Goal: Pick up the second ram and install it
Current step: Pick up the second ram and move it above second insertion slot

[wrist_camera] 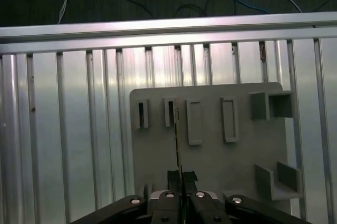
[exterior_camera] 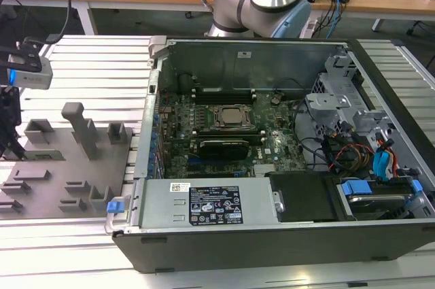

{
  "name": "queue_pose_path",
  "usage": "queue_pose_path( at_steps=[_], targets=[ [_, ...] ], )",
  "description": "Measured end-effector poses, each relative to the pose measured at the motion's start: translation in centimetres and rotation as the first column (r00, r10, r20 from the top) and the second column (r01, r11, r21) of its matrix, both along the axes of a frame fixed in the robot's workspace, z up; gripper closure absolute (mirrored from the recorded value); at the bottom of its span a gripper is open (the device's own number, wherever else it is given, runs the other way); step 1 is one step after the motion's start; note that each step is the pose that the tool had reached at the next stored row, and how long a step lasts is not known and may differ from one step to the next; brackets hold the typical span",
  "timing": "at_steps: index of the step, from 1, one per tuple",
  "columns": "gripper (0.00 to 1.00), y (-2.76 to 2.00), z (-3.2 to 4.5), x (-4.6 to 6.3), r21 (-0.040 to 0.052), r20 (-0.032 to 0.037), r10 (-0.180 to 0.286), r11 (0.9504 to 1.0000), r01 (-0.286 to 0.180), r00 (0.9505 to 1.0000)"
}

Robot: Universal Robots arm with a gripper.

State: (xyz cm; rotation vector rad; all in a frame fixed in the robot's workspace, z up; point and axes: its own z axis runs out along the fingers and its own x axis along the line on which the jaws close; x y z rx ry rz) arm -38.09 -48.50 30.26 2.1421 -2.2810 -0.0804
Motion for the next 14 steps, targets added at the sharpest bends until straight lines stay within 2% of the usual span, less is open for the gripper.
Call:
queue_pose_path(
  at_steps=[6,14],
  targets=[
    [0.87,0.0,1.18,0.0,-0.0001,0.0,0.0,1.0,0.0,1.0],
    [0.87,0.0,3.19,0.0,-0.0001,0.0,0.0,1.0,0.0,1.0]
  ],
)
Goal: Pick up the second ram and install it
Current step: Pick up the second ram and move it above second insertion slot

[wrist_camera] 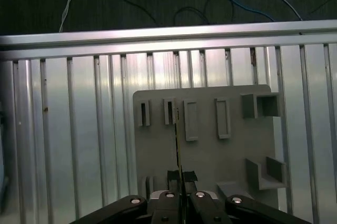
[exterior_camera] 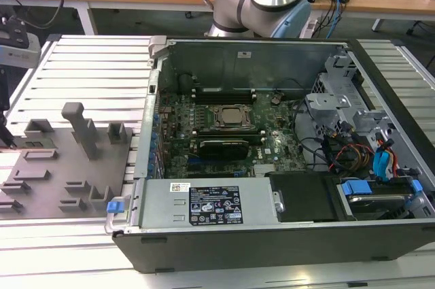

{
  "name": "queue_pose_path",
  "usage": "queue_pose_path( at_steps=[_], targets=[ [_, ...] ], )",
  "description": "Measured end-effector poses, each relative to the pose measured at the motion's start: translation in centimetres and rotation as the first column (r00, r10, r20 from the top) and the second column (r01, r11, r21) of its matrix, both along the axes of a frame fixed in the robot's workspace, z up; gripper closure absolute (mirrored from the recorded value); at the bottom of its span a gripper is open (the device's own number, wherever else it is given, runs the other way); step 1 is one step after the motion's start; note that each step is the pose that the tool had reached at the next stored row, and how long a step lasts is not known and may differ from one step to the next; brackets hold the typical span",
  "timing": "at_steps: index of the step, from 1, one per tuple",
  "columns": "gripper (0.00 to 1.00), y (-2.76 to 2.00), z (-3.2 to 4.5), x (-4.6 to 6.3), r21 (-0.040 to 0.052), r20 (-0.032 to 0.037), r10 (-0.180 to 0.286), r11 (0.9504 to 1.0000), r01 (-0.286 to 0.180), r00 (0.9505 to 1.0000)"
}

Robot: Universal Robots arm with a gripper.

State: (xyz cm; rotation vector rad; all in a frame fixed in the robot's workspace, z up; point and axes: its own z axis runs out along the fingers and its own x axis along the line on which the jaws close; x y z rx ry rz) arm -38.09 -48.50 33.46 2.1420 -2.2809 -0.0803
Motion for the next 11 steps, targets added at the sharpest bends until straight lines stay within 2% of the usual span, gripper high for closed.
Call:
queue_pose_path(
  at_steps=[3,11],
  targets=[
    [0.87,0.0,0.53,0.0,0.0001,0.0,0.0,1.0,0.0,1.0],
    [0.87,0.0,2.57,0.0,0.0,0.0,0.0,1.0,0.0,1.0]
  ],
)
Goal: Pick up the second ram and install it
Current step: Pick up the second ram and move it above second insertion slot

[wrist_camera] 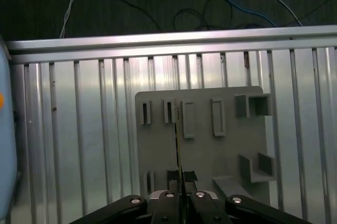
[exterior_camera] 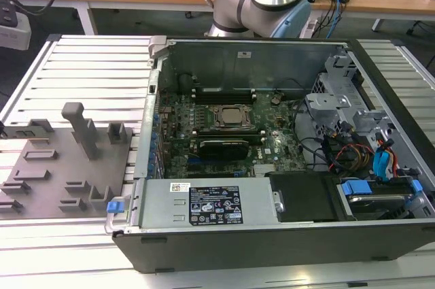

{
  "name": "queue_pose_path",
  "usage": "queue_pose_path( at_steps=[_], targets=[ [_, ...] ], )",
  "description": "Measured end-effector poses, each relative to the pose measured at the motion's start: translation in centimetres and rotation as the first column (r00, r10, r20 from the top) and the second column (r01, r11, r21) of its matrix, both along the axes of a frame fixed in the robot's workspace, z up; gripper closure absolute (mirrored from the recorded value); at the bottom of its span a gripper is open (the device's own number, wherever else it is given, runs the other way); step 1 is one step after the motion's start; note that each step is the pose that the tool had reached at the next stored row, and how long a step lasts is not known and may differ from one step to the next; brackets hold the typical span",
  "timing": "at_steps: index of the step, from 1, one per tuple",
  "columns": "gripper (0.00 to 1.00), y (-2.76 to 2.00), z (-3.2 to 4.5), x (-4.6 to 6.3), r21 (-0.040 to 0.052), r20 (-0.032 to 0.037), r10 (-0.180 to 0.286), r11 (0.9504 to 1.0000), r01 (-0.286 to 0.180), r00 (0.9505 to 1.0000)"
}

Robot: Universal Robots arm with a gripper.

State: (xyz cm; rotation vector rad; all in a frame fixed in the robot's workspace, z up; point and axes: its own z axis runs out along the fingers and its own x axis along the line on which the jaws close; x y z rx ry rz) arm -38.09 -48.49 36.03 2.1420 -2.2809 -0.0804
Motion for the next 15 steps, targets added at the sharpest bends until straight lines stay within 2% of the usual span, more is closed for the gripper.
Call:
queue_pose_path(
  at_steps=[7,12,15],
  targets=[
    [0.87,0.0,1.55,0.0,0.0,0.0,0.0,1.0,0.0,1.0],
    [0.87,0.0,2.32,0.0,0.0,0.0,0.0,1.0,0.0,1.0],
    [0.87,0.03,3.11,0.0,0.0,0.0001,0.0,1.0,0.0,1.0]
  ],
)
